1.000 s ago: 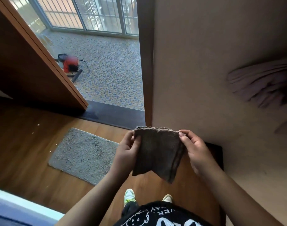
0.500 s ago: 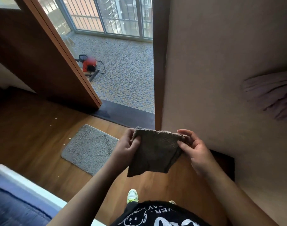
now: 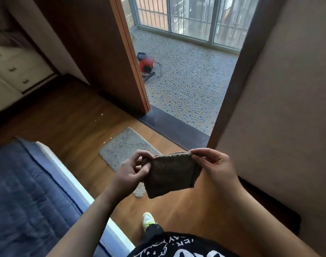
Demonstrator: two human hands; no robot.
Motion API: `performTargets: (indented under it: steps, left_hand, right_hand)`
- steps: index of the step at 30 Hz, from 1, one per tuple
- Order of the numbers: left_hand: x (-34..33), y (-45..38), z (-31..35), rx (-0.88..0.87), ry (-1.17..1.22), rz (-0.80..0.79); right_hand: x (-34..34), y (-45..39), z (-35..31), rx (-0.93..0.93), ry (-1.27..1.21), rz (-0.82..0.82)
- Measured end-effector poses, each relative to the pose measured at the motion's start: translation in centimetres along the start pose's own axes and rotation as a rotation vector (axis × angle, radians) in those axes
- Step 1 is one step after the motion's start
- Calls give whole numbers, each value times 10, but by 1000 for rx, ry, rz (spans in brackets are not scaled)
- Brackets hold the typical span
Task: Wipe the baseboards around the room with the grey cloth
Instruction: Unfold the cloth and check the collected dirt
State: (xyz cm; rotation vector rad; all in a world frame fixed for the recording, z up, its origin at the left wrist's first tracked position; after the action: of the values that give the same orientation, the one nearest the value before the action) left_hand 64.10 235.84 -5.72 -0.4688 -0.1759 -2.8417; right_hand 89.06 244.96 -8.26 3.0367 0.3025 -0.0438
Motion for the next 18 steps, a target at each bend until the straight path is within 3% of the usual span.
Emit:
performTargets:
  steps: [10, 15, 18]
  left_hand:
    - [121, -30, -45, -7, -128, 108]
    - [193, -43, -55, -195, -293, 87]
    - [225, -55, -57, -345, -520, 57]
  right_hand:
    - [-121, -51, -10, 38, 200, -130]
    - [-188, -72, -17, 214, 440, -268]
    - [-221, -83, -20, 336, 529, -311]
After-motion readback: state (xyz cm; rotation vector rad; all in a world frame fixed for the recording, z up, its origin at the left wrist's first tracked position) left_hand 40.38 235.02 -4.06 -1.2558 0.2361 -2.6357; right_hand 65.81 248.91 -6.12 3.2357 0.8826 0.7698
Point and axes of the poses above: each hand's wrist, its own y-axis away from the middle knuckle, its own x-axis out of the back of the hand, z = x × y, the point moved 3 cm from there along -y, towards the middle knuckle, and after that the axes turned 10 degrees about z, right-handed, at the moved point
